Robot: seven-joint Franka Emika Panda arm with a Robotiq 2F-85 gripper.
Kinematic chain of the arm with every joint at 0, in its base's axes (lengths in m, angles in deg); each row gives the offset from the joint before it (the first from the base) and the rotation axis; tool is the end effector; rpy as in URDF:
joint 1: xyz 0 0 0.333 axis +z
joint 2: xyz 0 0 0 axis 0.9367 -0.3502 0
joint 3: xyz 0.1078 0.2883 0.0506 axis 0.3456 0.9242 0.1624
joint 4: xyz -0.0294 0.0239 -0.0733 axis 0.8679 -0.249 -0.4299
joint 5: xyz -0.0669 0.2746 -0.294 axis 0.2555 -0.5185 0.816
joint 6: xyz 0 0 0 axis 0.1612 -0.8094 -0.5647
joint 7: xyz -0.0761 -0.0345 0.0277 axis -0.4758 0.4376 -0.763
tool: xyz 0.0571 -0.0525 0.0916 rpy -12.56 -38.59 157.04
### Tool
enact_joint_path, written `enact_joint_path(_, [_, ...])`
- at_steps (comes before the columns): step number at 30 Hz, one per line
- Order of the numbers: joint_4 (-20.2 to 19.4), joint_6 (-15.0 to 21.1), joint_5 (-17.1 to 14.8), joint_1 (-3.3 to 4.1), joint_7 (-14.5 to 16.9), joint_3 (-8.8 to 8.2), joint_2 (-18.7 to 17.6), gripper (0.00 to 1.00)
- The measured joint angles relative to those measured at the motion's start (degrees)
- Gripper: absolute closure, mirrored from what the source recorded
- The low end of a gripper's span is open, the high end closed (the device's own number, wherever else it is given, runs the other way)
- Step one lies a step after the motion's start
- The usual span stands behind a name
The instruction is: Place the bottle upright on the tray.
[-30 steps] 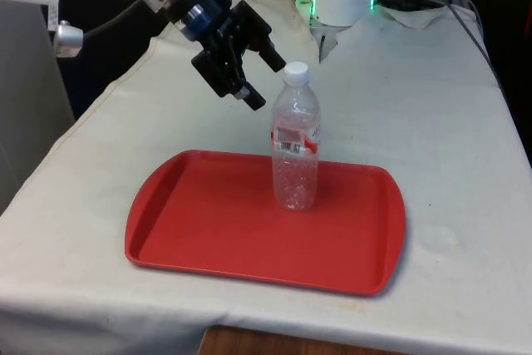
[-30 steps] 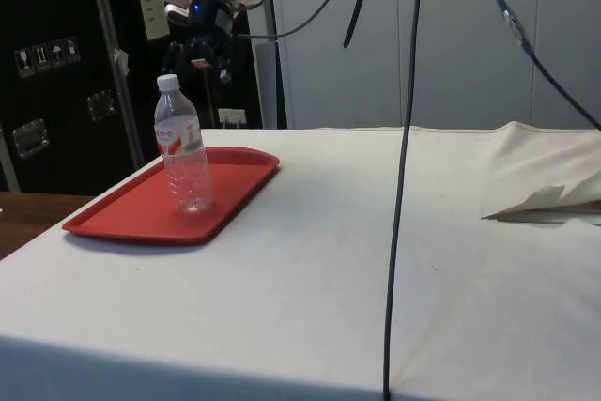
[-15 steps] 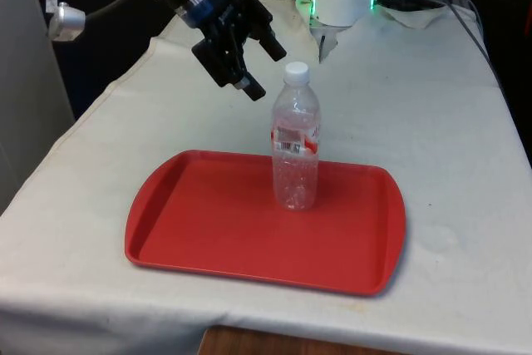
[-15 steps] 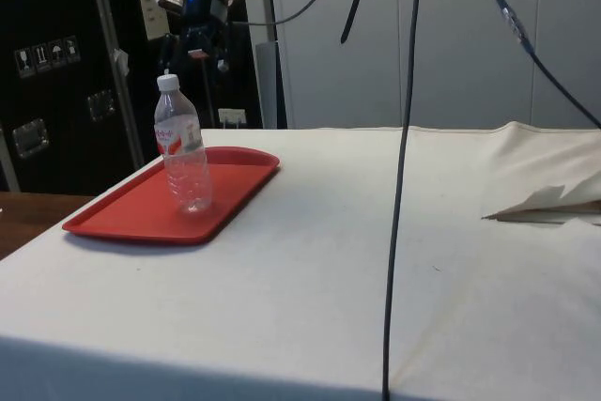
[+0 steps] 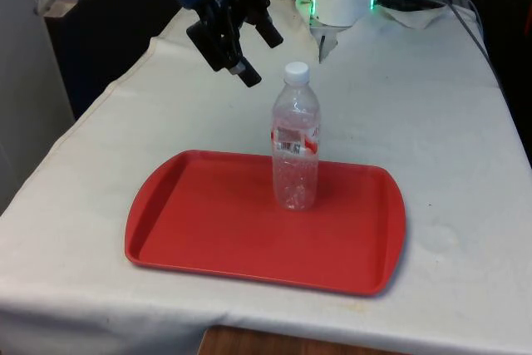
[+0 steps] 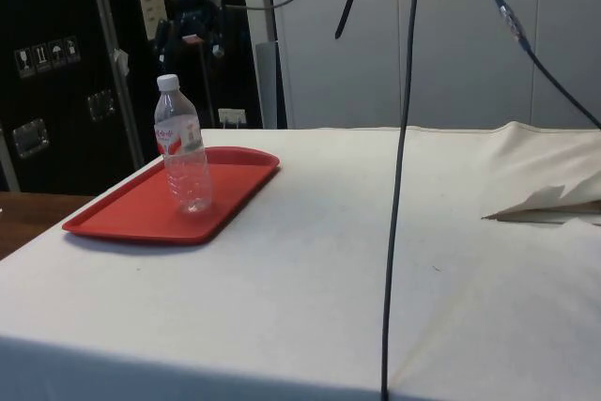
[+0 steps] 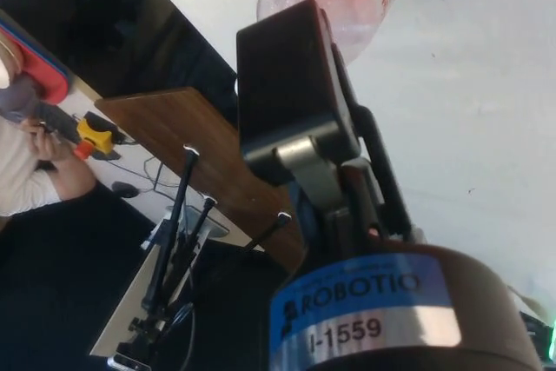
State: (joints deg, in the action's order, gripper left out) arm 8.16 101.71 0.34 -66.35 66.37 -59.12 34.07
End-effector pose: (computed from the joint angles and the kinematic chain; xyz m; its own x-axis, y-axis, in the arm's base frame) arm 0.7190 -0.1644 0.3270 0.1877 0.8111 0.5540 0.9821 -0.1454 -0.1198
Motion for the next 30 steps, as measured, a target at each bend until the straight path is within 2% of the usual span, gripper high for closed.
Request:
enact_joint_path(17, [2.35,-1.15,3.09,0.97,-0.17,-0.57,0.74,0.0])
enact_joint_path(19, [2.41,-1.15,3.95,1.26,0.0,-0.57,1.09,0.0])
enact_joint_path(30, [3.21,-1.2,6.3,1.78,1.26,-0.57,1.6,0.0])
